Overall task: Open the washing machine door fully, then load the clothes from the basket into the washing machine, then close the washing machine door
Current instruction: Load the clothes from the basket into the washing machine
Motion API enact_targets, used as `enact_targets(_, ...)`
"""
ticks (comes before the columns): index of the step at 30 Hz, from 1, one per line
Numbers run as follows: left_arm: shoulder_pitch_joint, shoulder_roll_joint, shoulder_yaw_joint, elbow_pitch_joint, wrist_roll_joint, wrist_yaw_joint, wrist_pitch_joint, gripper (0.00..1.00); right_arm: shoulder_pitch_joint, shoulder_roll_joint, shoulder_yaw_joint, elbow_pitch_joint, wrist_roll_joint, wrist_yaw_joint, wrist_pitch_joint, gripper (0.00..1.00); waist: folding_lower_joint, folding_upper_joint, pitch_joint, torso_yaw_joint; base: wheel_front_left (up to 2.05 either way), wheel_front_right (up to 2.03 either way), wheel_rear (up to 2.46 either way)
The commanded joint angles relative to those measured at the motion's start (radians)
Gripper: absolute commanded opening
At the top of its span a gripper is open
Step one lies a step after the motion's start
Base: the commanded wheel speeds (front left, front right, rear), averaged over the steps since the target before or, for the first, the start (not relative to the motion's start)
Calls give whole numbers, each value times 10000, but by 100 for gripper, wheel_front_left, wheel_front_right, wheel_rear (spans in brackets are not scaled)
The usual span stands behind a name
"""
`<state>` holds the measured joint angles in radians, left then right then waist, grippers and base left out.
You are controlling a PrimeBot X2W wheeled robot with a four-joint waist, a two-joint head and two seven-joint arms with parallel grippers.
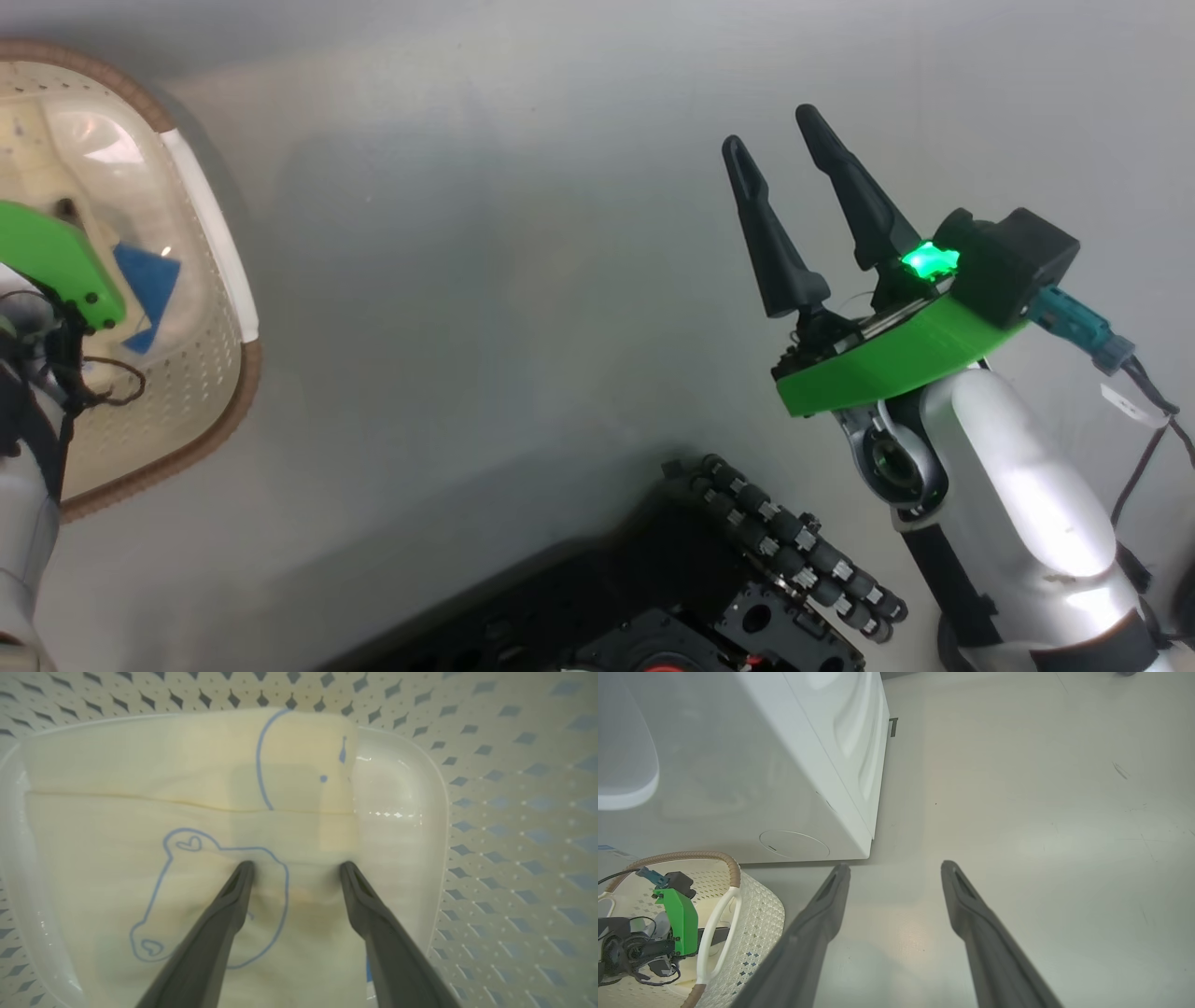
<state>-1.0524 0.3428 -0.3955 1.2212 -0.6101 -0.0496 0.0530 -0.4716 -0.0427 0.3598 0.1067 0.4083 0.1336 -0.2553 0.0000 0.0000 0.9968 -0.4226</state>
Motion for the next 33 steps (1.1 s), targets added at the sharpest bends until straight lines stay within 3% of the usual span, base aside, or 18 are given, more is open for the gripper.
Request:
enact_targets(1,19,377,156,72,-44,178,69,100,220,-75,160,-284,130,-29,-63,100,0,0,82,-52,0,0,0)
enact_targets(2,-24,374,145,108,-35,250,64,91,207,-75,173,-290,146,-29,-63,100,0,0,100,-63,0,0,0)
enact_targets(3,-57,363,137,145,-37,297,85,70,192,-75,181,-294,161,-29,-63,100,0,0,115,-72,0,0,0)
enact_targets(4,-86,356,128,183,-38,347,114,31,176,-75,186,-298,177,-29,-63,100,0,0,128,-81,0,0,0)
enact_targets(5,-104,350,121,222,-37,421,131,0,161,-75,186,-299,187,-29,-63,100,0,0,131,-87,0,0,0)
enact_targets(16,34,421,144,425,-73,1038,-416,0,182,-75,-124,-284,118,-29,-64,100,0,0,-61,-13,0,0,0)
enact_targets(33,901,-274,40,-217,-36,910,-2998,0,847,-75,-1463,-242,-858,-29,-64,100,0,0,-1806,1274,0,0,0)
